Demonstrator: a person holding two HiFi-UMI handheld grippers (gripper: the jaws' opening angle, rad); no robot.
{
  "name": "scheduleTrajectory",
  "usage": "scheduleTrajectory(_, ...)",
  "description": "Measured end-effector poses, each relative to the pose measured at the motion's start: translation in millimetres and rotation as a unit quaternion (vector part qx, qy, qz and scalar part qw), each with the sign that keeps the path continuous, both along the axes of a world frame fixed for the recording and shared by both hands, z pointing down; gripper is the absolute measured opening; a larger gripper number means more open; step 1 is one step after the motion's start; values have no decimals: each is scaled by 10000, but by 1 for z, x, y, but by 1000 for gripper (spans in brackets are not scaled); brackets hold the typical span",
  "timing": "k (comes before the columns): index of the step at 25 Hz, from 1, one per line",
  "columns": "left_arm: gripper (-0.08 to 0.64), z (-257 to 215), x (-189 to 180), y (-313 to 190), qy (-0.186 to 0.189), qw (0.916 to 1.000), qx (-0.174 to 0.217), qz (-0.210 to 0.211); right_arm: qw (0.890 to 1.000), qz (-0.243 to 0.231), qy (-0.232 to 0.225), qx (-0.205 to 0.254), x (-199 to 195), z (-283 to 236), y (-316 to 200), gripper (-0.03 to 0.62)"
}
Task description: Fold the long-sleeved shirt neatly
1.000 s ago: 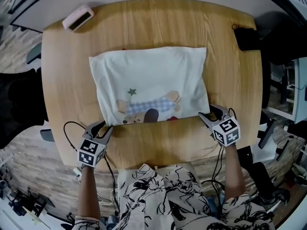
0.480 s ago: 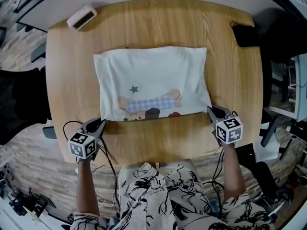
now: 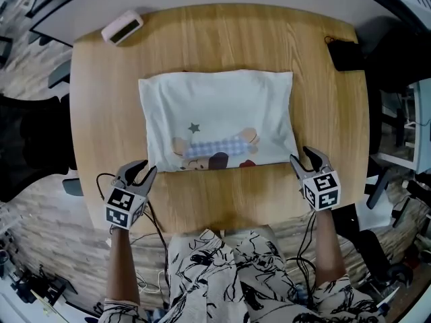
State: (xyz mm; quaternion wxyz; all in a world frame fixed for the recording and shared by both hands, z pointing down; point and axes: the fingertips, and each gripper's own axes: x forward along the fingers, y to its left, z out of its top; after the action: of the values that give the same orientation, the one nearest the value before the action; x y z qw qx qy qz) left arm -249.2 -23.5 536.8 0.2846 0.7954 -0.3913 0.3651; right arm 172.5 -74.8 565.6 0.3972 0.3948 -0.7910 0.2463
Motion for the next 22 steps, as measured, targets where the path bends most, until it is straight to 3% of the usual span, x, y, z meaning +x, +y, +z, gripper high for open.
scheduleTrajectory(2, 123, -7, 23, -10, -47, 9992, 271, 289, 9987, -212, -13, 461, -20, -23, -13, 201)
scheduleTrajectory(5, 130, -9, 55, -25, -131, 9957, 626, 673, 9937, -599, -446, 830, -68, -45, -28, 111)
scheduleTrajectory(8, 144, 12, 75, -31, -212, 9940, 545, 922, 9892, -1049, -722, 722, -113, -36, -31, 110)
scheduleTrajectory(10, 150, 31, 74, -30, -287, 9942, 313, 992, 9882, -1304, -608, 518, -128, -16, -29, 114)
scheduleTrajectory(13, 146, 49, 63, -26, -262, 9954, 112, 918, 9890, -1432, -302, 225, -123, 17, -25, 122)
scheduleTrajectory(17, 132, 41, 54, -29, 47, 9968, 91, 795, 9890, -1402, -461, 124, -119, 16, -29, 120)
scheduleTrajectory(19, 188, 28, 51, -27, 18, 9967, 151, 791, 9892, -1356, -508, 229, -118, -2, -32, 133)
scheduleTrajectory(22, 209, 30, 41, -16, -268, 9965, 3, 789, 9913, -1260, -314, 223, -104, -3, -32, 143)
